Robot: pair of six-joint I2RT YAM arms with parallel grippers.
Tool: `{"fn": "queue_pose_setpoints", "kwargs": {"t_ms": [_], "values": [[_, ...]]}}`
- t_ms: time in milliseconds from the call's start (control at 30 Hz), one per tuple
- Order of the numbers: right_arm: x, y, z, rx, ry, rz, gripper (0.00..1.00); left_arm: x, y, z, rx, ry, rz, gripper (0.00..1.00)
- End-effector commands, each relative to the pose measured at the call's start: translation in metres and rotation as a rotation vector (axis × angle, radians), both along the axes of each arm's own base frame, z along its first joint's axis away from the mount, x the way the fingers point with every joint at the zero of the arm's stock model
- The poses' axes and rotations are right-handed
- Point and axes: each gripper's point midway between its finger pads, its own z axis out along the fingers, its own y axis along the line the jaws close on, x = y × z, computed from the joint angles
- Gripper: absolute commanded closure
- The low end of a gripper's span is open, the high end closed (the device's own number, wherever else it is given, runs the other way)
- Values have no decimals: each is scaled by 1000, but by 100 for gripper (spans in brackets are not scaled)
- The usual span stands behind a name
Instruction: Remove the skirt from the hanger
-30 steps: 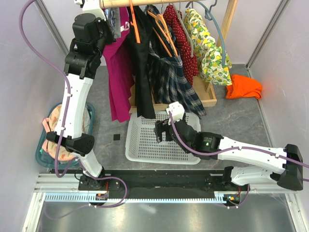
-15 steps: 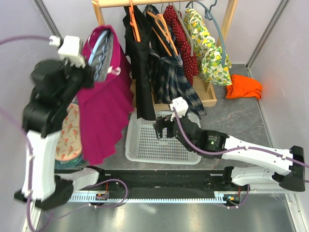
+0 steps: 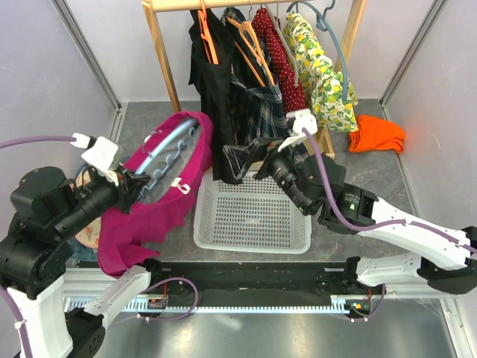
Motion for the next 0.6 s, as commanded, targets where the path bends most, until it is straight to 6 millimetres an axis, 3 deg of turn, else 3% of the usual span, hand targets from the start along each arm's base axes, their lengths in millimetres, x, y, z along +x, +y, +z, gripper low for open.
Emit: {"fn": "queue_pose_setpoints", "kwargs": {"t_ms": [0,200,333,567], "values": [[-2,14,56,146,-72,44,3,-3,-29,18,-49,-59,-171,98],[6,35,54,144,-66,37,3,0,-37,17,-64,-37,-207,98],[16,47,38,107,-55,17,3,-1,-39,19,-67,-44,-221,98],[34,45,25,111,-31,-31,9,-9,-39,20,-64,-63,-237,98]]}}
